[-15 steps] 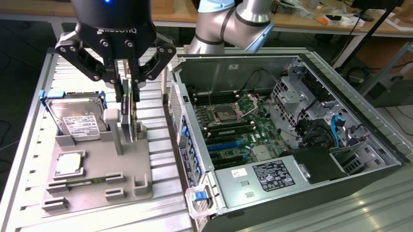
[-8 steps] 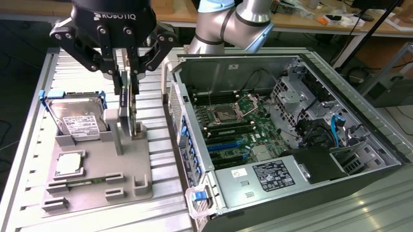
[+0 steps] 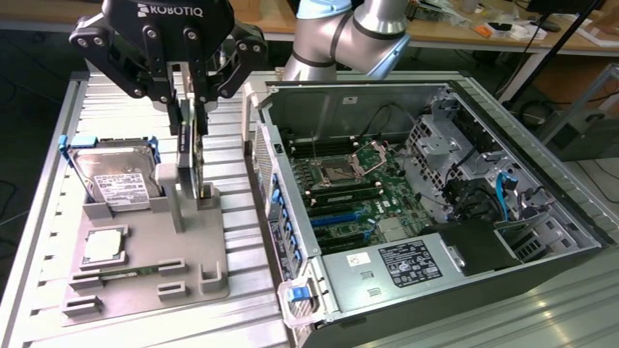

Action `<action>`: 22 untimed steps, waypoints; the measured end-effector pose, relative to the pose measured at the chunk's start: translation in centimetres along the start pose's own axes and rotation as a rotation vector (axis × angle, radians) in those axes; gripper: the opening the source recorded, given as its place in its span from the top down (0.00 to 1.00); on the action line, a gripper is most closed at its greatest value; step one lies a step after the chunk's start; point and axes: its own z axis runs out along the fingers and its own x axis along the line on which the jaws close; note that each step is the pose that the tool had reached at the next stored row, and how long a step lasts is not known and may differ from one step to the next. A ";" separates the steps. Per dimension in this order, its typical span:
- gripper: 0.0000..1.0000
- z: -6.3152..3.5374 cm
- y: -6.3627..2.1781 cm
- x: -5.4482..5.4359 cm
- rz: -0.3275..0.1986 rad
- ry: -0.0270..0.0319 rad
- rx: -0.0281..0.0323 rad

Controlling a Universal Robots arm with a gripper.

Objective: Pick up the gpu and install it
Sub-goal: 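Pick up the gpu and move the gpu toward the slot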

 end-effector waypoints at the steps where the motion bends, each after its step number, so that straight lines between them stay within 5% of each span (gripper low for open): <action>1: 0.73 0.00 0.00 0.0 0.000 0.0000 0.0000; 22: 0.73 0.02 0.07 -1.0 0.000 0.0000 0.0001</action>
